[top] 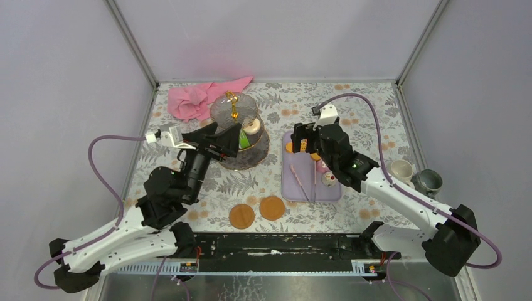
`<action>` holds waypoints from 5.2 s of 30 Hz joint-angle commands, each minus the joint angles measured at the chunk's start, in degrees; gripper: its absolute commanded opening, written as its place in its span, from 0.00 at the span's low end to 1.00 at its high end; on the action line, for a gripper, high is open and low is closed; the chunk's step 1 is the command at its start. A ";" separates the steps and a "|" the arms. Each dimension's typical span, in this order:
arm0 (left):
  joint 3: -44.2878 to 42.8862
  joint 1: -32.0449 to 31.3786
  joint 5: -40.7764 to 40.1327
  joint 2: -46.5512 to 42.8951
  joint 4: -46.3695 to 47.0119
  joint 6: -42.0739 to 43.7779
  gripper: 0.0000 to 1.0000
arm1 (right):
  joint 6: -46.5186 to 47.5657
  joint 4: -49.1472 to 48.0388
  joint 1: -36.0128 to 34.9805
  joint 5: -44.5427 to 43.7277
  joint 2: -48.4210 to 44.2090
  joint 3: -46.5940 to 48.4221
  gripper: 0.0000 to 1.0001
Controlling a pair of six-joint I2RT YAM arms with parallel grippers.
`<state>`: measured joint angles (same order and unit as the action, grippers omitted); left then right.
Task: Serve the afternoon tea
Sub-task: Place the clamp on the tray, then pick up the clamp from the tray.
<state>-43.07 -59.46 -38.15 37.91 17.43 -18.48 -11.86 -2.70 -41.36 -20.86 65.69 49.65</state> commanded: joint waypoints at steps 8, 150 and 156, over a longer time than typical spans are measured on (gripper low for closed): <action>-2.53 0.25 -9.98 -0.40 -19.13 -9.49 1.00 | -7.85 4.84 -0.38 3.74 -1.76 -7.64 0.82; -4.09 1.59 6.20 3.36 -34.01 -24.93 0.94 | -40.94 49.26 -12.05 0.44 -2.22 -10.80 0.57; -4.13 1.55 6.67 3.56 -33.78 -25.09 0.93 | -39.89 48.35 -11.24 0.17 0.49 -10.31 0.59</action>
<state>-47.40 -58.33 -32.25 41.74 -20.08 -43.05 -52.31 46.78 -52.93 -19.86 65.23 38.70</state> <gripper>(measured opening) 0.937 0.586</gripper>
